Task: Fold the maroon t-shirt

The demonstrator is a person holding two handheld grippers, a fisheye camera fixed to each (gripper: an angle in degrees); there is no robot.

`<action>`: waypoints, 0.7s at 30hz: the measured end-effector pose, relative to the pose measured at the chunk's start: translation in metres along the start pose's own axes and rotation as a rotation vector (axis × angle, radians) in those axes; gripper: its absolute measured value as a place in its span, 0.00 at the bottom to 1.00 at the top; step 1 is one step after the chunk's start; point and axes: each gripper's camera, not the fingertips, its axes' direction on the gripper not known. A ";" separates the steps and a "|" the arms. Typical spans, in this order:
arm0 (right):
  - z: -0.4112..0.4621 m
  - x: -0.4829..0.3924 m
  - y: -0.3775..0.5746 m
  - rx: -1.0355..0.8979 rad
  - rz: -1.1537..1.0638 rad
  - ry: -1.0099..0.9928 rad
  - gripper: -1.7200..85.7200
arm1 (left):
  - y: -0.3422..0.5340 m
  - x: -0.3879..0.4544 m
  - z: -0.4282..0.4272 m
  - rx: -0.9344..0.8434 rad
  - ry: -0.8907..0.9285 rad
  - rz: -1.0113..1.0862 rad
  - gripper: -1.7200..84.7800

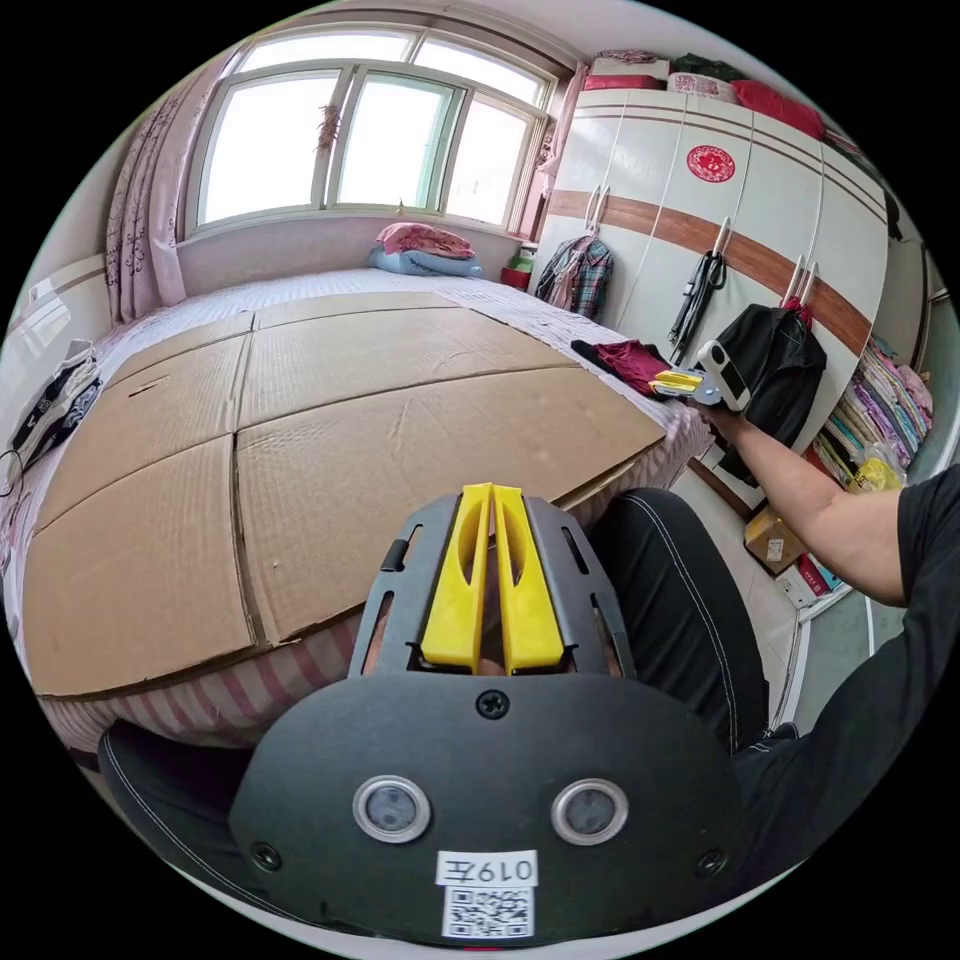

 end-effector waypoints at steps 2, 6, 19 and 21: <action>-0.009 0.019 -0.001 0.023 0.043 -0.020 0.10 | 0.002 0.016 0.009 -0.007 -0.007 0.012 0.03; -0.035 0.064 -0.006 0.005 0.076 -0.155 0.09 | 0.008 0.033 0.021 -0.021 0.011 0.024 0.03; -0.150 0.206 0.006 0.004 0.430 -0.431 0.02 | 0.014 0.067 0.047 -0.006 0.034 -0.033 0.03; -0.197 0.226 0.001 0.096 0.480 -0.454 0.02 | 0.015 0.072 0.050 0.001 0.037 -0.029 0.03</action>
